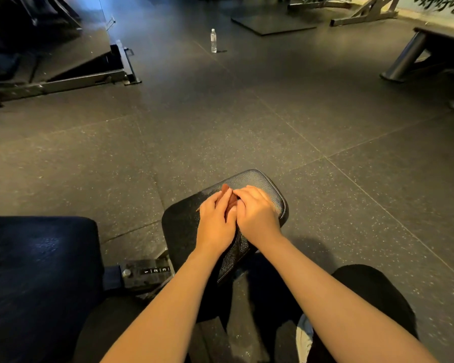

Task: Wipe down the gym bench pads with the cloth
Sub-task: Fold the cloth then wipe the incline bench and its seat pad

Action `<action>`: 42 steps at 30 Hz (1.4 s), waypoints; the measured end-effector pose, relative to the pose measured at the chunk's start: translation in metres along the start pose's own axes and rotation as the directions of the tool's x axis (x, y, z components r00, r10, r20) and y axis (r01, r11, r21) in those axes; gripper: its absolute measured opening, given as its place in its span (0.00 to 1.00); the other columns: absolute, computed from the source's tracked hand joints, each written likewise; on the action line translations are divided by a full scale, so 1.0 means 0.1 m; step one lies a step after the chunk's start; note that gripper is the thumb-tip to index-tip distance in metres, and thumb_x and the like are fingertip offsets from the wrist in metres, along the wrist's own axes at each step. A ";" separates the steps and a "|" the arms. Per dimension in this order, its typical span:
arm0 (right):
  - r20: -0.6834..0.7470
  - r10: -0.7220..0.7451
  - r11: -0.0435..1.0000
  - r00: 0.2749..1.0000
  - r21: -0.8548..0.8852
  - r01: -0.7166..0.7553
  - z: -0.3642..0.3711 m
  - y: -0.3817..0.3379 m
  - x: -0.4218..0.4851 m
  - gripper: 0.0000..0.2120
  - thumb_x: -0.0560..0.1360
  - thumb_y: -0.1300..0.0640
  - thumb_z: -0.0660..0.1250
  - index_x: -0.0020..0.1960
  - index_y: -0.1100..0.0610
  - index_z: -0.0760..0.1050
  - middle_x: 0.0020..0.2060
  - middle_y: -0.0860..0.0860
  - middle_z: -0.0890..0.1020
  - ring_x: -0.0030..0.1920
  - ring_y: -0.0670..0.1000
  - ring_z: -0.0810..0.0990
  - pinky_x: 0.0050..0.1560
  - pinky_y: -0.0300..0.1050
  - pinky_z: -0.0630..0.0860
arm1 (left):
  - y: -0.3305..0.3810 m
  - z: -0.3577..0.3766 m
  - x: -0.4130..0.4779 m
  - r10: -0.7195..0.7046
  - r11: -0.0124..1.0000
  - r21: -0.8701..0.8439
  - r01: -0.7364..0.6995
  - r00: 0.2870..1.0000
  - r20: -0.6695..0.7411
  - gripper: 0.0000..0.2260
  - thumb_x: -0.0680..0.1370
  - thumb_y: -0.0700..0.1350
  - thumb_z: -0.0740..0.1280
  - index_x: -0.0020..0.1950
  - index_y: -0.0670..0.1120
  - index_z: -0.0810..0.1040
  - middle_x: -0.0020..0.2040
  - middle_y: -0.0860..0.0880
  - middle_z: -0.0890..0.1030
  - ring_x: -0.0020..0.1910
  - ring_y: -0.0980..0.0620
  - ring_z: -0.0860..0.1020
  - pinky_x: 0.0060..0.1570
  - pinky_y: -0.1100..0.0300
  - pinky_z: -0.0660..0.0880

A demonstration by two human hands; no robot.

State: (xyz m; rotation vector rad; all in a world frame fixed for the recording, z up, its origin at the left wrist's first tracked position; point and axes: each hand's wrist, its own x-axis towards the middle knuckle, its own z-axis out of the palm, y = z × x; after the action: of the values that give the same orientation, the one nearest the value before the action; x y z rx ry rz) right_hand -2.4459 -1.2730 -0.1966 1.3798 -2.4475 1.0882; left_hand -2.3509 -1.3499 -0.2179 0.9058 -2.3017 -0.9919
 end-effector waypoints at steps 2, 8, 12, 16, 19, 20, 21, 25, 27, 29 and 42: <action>0.002 -0.018 0.998 1.000 -0.053 0.018 0.06 0.01 0.02 0.17 0.77 0.57 0.58 0.56 0.60 0.82 0.52 0.54 0.84 0.60 0.57 0.79 0.66 0.54 0.73 | -0.12 -0.03 0.12 -0.021 0.999 0.039 0.021 1.000 -0.004 0.21 0.85 0.50 0.56 0.79 0.54 0.65 0.78 0.54 0.64 0.75 0.55 0.61 0.68 0.64 0.57; 0.077 0.000 0.982 0.997 -0.189 0.015 0.13 0.03 0.03 0.15 0.76 0.56 0.61 0.57 0.57 0.83 0.54 0.52 0.84 0.63 0.57 0.77 0.69 0.53 0.69 | -0.30 -0.11 0.33 -0.318 0.948 -0.039 0.316 0.935 -0.156 0.20 0.85 0.47 0.55 0.78 0.50 0.67 0.76 0.46 0.66 0.74 0.48 0.66 0.71 0.53 0.62; 0.093 0.019 0.982 0.995 -0.191 0.000 0.13 -0.03 0.09 0.18 0.77 0.54 0.57 0.57 0.56 0.83 0.52 0.51 0.84 0.60 0.56 0.77 0.64 0.55 0.73 | -0.15 -0.08 0.30 -0.171 0.984 -0.054 0.167 0.983 -0.065 0.20 0.85 0.46 0.56 0.77 0.49 0.69 0.79 0.50 0.63 0.78 0.53 0.60 0.76 0.56 0.58; 0.089 0.061 0.985 0.994 -0.164 -0.046 0.15 -0.11 0.14 0.18 0.78 0.52 0.56 0.56 0.55 0.82 0.52 0.50 0.84 0.59 0.54 0.77 0.63 0.53 0.72 | -0.10 -0.07 0.28 -0.016 0.999 -0.031 0.015 0.999 -0.028 0.19 0.85 0.48 0.58 0.76 0.52 0.69 0.77 0.55 0.66 0.76 0.55 0.63 0.74 0.59 0.60; 0.086 0.030 0.983 0.996 -0.181 -0.014 0.15 -0.08 0.12 0.17 0.78 0.54 0.57 0.57 0.55 0.82 0.54 0.50 0.84 0.60 0.55 0.77 0.63 0.53 0.72 | -0.23 -0.11 0.35 -0.135 0.989 0.041 0.142 0.979 -0.151 0.17 0.83 0.47 0.61 0.72 0.51 0.72 0.71 0.50 0.74 0.71 0.44 0.67 0.70 0.51 0.62; 0.094 0.032 0.983 0.995 -0.181 -0.015 0.15 -0.07 0.11 0.16 0.78 0.55 0.58 0.58 0.55 0.82 0.55 0.50 0.84 0.61 0.55 0.77 0.64 0.53 0.72 | -0.27 -0.14 0.36 -0.221 0.968 0.074 0.239 0.956 -0.194 0.16 0.82 0.48 0.62 0.71 0.52 0.73 0.72 0.50 0.73 0.71 0.42 0.66 0.70 0.49 0.62; 0.102 0.037 0.983 0.994 -0.181 -0.018 0.15 -0.07 0.10 0.15 0.79 0.56 0.60 0.60 0.56 0.82 0.56 0.50 0.84 0.63 0.55 0.76 0.66 0.53 0.71 | -0.30 -0.16 0.37 -0.293 0.940 0.109 0.322 0.930 -0.221 0.16 0.83 0.50 0.62 0.70 0.53 0.74 0.74 0.49 0.70 0.71 0.41 0.65 0.70 0.46 0.62; 0.104 0.032 0.984 0.994 -0.179 -0.013 0.14 -0.07 0.07 0.15 0.79 0.56 0.60 0.59 0.55 0.82 0.55 0.50 0.84 0.63 0.55 0.76 0.68 0.53 0.70 | -0.25 -0.15 0.34 -0.251 0.965 0.035 0.261 0.951 -0.178 0.16 0.82 0.47 0.63 0.69 0.49 0.78 0.69 0.47 0.73 0.68 0.43 0.66 0.69 0.54 0.61; 0.083 0.036 0.988 0.996 -0.152 -0.024 0.14 -0.09 0.07 0.17 0.78 0.54 0.57 0.57 0.55 0.82 0.53 0.49 0.84 0.62 0.54 0.77 0.67 0.52 0.70 | -0.15 -0.12 0.27 -0.135 0.991 0.006 0.137 0.982 -0.133 0.15 0.82 0.46 0.64 0.68 0.49 0.79 0.67 0.49 0.75 0.67 0.47 0.67 0.66 0.62 0.60; 0.070 0.056 0.992 0.996 -0.114 -0.048 0.12 -0.11 0.08 0.17 0.77 0.55 0.56 0.56 0.54 0.82 0.53 0.49 0.84 0.59 0.53 0.77 0.66 0.51 0.71 | -0.07 -0.08 0.20 -0.044 0.999 0.011 0.045 0.995 -0.093 0.15 0.82 0.47 0.63 0.69 0.51 0.78 0.69 0.53 0.74 0.69 0.52 0.66 0.65 0.65 0.59; 0.045 0.095 0.993 0.994 0.069 -0.098 0.05 -0.05 0.06 0.13 0.78 0.59 0.61 0.58 0.57 0.81 0.55 0.50 0.81 0.59 0.50 0.75 0.63 0.46 0.72 | -0.18 0.00 0.26 -0.111 0.993 0.013 0.114 0.982 -0.155 0.17 0.83 0.43 0.58 0.71 0.50 0.75 0.73 0.47 0.72 0.74 0.46 0.67 0.73 0.55 0.60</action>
State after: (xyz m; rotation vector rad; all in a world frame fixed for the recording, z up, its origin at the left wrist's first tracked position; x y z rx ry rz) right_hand -2.4442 -1.2827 -0.1949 1.3290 -2.5529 1.1901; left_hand -2.3616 -1.3784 -0.2270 1.0931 -2.1555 -0.9103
